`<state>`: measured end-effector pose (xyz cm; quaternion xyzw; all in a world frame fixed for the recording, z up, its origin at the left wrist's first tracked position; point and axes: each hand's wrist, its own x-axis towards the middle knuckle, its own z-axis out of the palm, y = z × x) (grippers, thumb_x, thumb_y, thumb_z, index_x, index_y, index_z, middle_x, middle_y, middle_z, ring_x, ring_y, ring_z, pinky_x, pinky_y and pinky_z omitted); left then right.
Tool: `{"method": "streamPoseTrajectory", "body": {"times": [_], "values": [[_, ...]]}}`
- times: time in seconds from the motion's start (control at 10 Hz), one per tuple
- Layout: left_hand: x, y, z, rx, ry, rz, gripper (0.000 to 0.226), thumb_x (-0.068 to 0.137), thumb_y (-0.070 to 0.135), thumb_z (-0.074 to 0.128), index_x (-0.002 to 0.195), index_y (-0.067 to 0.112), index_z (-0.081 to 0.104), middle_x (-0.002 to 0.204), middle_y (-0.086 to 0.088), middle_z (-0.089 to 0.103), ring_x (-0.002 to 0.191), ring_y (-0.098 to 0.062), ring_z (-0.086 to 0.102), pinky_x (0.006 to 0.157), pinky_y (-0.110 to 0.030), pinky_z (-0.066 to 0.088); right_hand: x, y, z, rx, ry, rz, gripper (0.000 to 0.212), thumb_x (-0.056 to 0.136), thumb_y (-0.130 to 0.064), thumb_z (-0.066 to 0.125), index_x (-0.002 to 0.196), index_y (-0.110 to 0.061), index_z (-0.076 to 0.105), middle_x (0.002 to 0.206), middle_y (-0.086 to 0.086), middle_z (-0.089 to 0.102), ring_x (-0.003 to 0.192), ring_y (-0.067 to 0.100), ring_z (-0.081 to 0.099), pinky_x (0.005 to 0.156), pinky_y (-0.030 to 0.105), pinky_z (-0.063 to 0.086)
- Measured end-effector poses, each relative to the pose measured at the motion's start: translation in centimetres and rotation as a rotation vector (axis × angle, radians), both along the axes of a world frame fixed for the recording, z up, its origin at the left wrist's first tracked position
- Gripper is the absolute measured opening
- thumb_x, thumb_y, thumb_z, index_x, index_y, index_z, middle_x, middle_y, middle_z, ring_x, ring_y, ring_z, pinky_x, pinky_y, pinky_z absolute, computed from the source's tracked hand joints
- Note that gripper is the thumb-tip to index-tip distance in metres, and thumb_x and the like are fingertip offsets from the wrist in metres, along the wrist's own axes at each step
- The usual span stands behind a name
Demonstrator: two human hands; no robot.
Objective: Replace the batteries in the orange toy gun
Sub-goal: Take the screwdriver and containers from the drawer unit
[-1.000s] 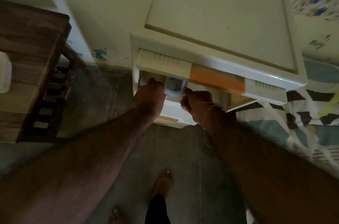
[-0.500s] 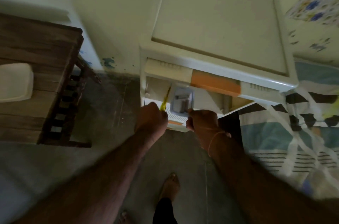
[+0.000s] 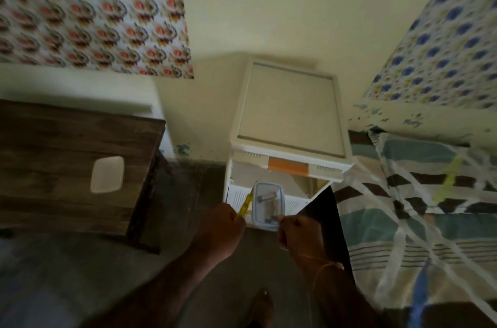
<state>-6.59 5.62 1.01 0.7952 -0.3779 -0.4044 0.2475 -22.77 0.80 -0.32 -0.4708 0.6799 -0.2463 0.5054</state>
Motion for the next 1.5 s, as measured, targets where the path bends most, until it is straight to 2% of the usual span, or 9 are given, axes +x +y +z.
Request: {"method": "streamPoseTrajectory", "body": {"times": [0.3,0.5,0.6,0.7,0.8,0.9,1.3,1.4,1.5], "values": [[-0.2,-3.4,6.5,-0.128,-0.092,-0.042,0.017,0.097,0.032,0.056,0.087,0.019,0.063,0.081,0.003,0.063,0.073,-0.007,0.062,0.054,-0.012,0.041,-0.7,-4.6,8.7,0.025,-0.269,-0.129,0.016,0.089,-0.003,0.059,0.073,-0.003,0.063,0.063,0.012,0.055,0.055,0.018,0.051,0.052,0.029,0.045],[-1.7,-11.2,8.1,-0.064,-0.147,-0.016,0.029,0.093,0.026,0.053,0.067,0.014,0.058,0.073,-0.006,0.062,0.071,-0.022,0.064,0.062,-0.03,0.048,-1.1,-11.5,10.0,-0.002,-0.137,-0.169,0.015,0.087,-0.01,0.058,0.073,-0.004,0.059,0.064,0.012,0.056,0.052,0.02,0.054,0.043,0.023,0.047],[-2.4,-15.0,8.3,-0.029,-0.223,0.023,0.019,0.095,0.029,0.054,0.087,0.013,0.06,0.081,-0.001,0.059,0.064,-0.01,0.055,0.052,-0.02,0.038,-1.3,-16.2,8.1,-0.047,0.053,-0.036,0.023,0.087,-0.015,0.062,0.067,-0.003,0.062,0.055,0.008,0.062,0.055,0.023,0.061,0.055,0.03,0.055],[-3.0,-18.5,8.0,-0.014,-0.214,0.104,0.015,0.094,0.029,0.057,0.092,0.015,0.053,0.075,0.008,0.051,0.06,-0.004,0.046,0.049,-0.019,0.034,-1.7,-18.7,8.1,0.071,-0.071,-0.14,0.019,0.081,-0.012,0.062,0.063,-0.009,0.056,0.036,-0.003,0.052,0.052,0.025,0.055,0.056,0.033,0.055],[-3.3,-21.0,7.3,0.016,-0.265,0.105,0.015,0.092,0.031,0.057,0.092,0.016,0.055,0.086,0.002,0.061,0.072,-0.014,0.057,0.061,-0.026,0.046,-1.4,-20.9,7.9,0.092,-0.086,-0.123,0.015,0.081,-0.015,0.059,0.068,-0.011,0.055,0.059,0.008,0.058,0.059,0.027,0.054,0.059,0.032,0.05],[-3.4,-22.3,6.7,0.033,-0.301,0.095,0.024,0.089,0.034,0.056,0.098,0.013,0.06,0.096,-0.003,0.067,0.086,-0.023,0.066,0.077,-0.035,0.057,-1.4,-21.7,7.3,0.103,-0.095,-0.113,0.017,0.082,-0.013,0.059,0.066,-0.009,0.055,0.06,0.01,0.055,0.053,0.025,0.052,0.053,0.028,0.047],[-3.5,-22.9,5.2,0.017,-0.364,0.005,0.029,0.091,0.04,0.056,0.105,0.014,0.061,0.102,-0.004,0.066,0.092,-0.024,0.065,0.083,-0.037,0.055,-2.2,-21.6,6.3,0.13,-0.135,-0.096,0.021,0.087,-0.018,0.058,0.069,-0.008,0.054,0.063,0.01,0.056,0.054,0.023,0.055,0.053,0.03,0.051],[-2.9,-21.9,5.1,-0.052,-0.41,-0.005,0.033,0.094,0.047,0.052,0.105,0.017,0.06,0.102,-0.001,0.064,0.093,-0.02,0.063,0.081,-0.034,0.052,-2.2,-20.5,6.0,-0.056,0.044,-0.08,0.025,0.084,-0.03,0.059,0.065,-0.015,0.057,0.069,0.007,0.063,0.066,0.029,0.062,0.069,0.04,0.057],[-2.6,-19.9,4.6,-0.161,-0.43,-0.112,0.026,0.097,0.044,0.048,0.1,0.022,0.061,0.101,0.003,0.062,0.088,-0.011,0.058,0.078,-0.028,0.048,-1.9,-18.3,5.7,-0.323,0.268,0.123,0.024,0.09,-0.027,0.059,0.072,-0.013,0.062,0.069,0.0,0.06,0.066,0.014,0.056,0.063,0.024,0.043]]}}
